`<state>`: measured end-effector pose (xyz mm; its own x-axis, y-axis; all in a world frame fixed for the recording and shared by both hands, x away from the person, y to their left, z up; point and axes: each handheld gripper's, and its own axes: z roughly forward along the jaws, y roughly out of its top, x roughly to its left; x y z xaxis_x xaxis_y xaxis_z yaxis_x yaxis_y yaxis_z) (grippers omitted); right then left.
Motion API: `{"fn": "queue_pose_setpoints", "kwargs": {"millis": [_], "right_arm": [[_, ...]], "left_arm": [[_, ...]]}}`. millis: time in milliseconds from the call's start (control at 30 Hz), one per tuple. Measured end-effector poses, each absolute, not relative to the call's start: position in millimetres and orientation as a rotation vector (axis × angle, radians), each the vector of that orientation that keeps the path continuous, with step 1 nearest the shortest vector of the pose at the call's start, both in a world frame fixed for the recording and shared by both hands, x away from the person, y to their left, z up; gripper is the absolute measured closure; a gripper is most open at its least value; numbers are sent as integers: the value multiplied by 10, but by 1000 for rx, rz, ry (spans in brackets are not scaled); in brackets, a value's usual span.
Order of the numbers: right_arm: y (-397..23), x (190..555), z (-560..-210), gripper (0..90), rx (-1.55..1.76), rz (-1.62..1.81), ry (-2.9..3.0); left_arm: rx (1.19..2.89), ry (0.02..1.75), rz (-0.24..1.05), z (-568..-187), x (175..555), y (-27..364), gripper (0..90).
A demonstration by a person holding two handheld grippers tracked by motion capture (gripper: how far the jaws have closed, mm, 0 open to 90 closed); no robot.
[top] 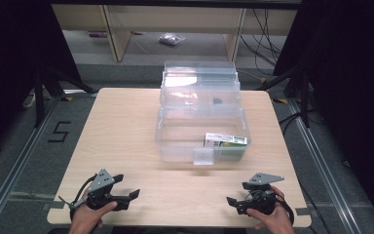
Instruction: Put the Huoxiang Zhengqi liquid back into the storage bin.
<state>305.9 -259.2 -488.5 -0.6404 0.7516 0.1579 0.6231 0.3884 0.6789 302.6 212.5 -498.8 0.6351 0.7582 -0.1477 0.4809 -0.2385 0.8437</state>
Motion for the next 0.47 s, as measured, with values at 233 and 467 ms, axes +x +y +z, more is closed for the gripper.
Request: {"fn": "queue_pose_setpoints", "kwargs": {"millis": [233, 467], "right_arm": [[-2557, 3033, -4874, 163, 1260, 1084, 2461], [-2565, 3043, -4872, 163, 1246, 1075, 2463]], "left_arm": [[1892, 985, 361, -4988, 3026, 2126, 148], [1897, 991, 367, -4986, 3023, 2127, 147]]}}
